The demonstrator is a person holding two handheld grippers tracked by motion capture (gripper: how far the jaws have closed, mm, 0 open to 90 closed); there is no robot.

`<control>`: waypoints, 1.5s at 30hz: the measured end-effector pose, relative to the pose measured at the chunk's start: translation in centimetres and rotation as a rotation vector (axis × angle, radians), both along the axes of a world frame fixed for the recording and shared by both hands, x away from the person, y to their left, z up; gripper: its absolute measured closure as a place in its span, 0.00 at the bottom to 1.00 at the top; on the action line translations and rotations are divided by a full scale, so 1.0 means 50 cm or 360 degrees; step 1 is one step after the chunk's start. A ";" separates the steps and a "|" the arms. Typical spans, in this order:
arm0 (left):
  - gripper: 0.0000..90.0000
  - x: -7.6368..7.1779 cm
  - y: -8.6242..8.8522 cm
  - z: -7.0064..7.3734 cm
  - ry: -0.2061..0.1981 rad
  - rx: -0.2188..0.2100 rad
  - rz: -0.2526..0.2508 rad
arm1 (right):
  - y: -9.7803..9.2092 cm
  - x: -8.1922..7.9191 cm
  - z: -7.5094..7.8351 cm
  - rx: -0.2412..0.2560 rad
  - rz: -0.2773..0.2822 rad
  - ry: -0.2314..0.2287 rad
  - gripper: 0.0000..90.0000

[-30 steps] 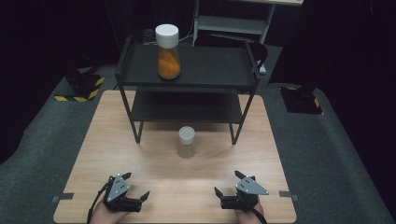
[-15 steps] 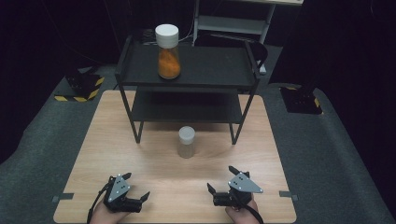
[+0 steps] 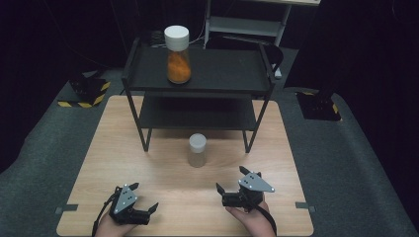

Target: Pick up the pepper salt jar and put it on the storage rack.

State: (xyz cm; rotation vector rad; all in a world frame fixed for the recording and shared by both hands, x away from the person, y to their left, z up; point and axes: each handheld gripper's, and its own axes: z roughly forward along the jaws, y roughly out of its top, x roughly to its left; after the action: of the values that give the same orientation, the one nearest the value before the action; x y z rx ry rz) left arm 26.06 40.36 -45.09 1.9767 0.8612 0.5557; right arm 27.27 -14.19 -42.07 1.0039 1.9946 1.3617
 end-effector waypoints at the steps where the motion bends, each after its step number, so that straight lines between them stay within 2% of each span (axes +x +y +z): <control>1: 0.01 0.000 0.001 0.000 -0.0001 -0.0004 -0.0001 | 0.002 0.004 0.002 0.0003 0.0003 -0.0001 0.00; 7: 0.01 0.001 0.002 0.000 0.0007 -0.0006 -0.0003 | 0.017 0.027 0.009 -0.0002 0.0022 -0.0003 0.00; 10: 0.01 0.002 0.004 0.000 0.0008 -0.0012 -0.0008 | 0.033 0.048 0.012 0.0002 0.0035 -0.0001 0.00; 19: 0.01 0.004 0.008 -0.001 0.0009 -0.0021 -0.0022 | 0.061 0.084 0.003 0.0008 0.0029 -0.0004 0.00; 32: 0.01 0.004 0.008 0.000 0.0012 -0.0019 -0.0024 | 0.090 0.149 0.000 0.0006 0.0074 0.0017 0.00; 45: 0.01 0.004 0.009 -0.001 0.0011 -0.0022 -0.0026 | 0.115 0.207 -0.009 0.0052 0.0105 0.0022 0.08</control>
State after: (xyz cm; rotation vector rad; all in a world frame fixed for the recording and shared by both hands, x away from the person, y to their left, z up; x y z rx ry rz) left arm 26.27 40.79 -45.12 1.9726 0.8502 0.5324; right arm 37.63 -8.42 -42.54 0.9720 2.0383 1.4300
